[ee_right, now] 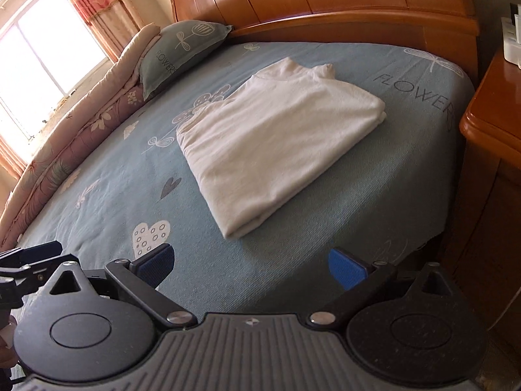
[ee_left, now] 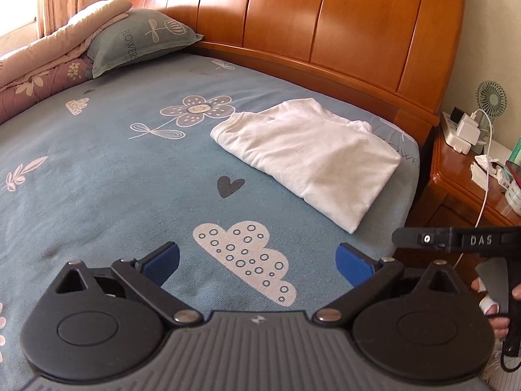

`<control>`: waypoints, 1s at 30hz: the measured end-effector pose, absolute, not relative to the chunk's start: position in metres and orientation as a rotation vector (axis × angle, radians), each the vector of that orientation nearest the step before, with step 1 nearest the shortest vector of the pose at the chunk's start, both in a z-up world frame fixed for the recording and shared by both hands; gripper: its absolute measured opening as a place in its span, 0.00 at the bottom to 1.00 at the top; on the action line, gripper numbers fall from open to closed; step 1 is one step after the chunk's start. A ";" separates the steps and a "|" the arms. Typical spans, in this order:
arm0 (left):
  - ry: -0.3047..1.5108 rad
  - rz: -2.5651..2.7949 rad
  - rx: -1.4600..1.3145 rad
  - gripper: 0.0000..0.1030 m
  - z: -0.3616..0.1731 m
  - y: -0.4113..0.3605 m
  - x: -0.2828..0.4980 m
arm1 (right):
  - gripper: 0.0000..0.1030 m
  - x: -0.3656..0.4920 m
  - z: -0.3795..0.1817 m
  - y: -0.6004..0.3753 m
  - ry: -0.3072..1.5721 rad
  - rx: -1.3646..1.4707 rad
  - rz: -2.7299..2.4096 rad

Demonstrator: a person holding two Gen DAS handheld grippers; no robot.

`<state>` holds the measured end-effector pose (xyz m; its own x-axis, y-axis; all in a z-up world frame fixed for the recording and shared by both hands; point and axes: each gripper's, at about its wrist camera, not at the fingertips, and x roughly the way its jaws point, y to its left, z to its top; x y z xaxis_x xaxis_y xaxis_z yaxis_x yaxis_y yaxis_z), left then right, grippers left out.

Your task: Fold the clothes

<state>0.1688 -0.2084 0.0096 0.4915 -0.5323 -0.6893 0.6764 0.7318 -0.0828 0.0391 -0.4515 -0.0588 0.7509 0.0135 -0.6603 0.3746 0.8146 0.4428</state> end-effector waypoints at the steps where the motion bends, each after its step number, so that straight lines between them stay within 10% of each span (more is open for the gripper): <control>1: 0.757 -0.748 0.208 0.99 0.012 -0.209 0.167 | 1.00 0.037 -0.056 -0.446 0.717 0.588 -0.218; 30: 0.739 -0.699 0.164 0.99 0.055 -0.218 0.121 | 1.00 0.001 0.045 -0.374 0.708 0.175 -0.458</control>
